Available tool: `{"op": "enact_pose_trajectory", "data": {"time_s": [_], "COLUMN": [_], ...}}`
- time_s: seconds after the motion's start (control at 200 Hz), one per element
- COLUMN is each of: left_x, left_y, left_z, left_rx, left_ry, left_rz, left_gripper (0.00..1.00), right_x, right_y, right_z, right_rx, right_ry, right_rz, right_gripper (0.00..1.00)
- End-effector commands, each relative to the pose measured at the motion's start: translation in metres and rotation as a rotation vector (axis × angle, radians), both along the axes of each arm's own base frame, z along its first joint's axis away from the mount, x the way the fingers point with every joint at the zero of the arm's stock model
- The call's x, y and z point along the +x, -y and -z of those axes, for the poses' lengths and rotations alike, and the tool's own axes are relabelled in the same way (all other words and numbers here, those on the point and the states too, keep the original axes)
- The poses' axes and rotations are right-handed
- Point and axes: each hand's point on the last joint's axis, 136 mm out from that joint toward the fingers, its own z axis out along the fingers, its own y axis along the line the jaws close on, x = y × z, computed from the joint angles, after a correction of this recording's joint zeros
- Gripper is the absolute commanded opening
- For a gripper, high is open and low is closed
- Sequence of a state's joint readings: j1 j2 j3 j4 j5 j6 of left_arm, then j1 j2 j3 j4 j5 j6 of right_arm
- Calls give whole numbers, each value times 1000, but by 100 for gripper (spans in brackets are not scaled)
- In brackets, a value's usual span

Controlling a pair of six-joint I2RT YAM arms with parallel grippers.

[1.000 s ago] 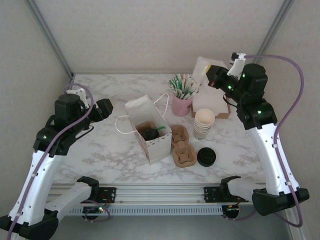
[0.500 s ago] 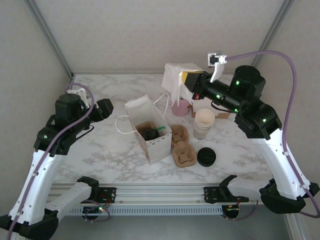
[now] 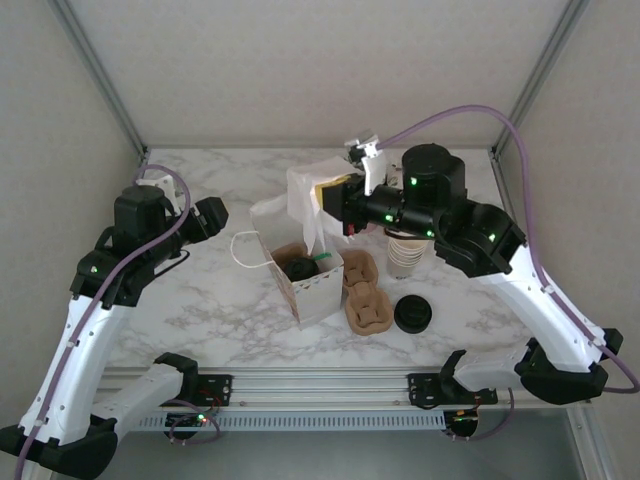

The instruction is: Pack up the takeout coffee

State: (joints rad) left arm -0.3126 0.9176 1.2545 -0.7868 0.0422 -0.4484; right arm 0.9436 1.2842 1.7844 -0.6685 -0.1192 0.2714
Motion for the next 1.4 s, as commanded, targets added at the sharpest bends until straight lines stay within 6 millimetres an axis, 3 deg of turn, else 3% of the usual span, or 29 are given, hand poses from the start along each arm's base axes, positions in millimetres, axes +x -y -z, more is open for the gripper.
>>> {"op": "enact_pose_trajectory", "data": {"time_s": [0.0, 0.145, 0.28, 0.521, 0.661, 0.791, 0.951, 1.136, 1.296, 1.392], "left_x": [-2, -2, -1, 1, 2, 5, 7, 7, 7, 7], "left_y": [0, 0, 0, 1, 1, 2, 3, 2, 2, 2], "left_z": [-3, -3, -1, 0, 1, 3, 6, 5, 5, 5], "left_rx": [-8, -7, -1, 8, 16, 16, 17, 19, 20, 19], "left_ry": [-3, -6, -11, -7, -10, -16, -24, -22, -20, -21], "left_rz": [-6, -6, -6, 1, 1, 2, 3, 1, 0, -1], "left_gripper": [79, 79, 79, 79, 79, 79, 79, 79, 80, 80], "right_x": [-1, 6, 0, -4, -9, -3, -2, 1, 19, 26], "right_y": [-4, -13, -30, -50, -53, -47, -42, -34, -9, 2], "right_z": [9, 38, 63, 137, 155, 156, 147, 111, 79, 75], "right_rx": [-62, -179, -278, -559, -613, -629, -609, -486, -389, -364], "right_ry": [31, 21, 16, -19, -56, -50, -39, 16, 73, 65], "right_rz": [14, 42, -9, -107, -142, -97, -73, -9, 177, 263], "right_gripper": [0, 0, 0, 0, 0, 3, 42, 65, 72, 70]}}
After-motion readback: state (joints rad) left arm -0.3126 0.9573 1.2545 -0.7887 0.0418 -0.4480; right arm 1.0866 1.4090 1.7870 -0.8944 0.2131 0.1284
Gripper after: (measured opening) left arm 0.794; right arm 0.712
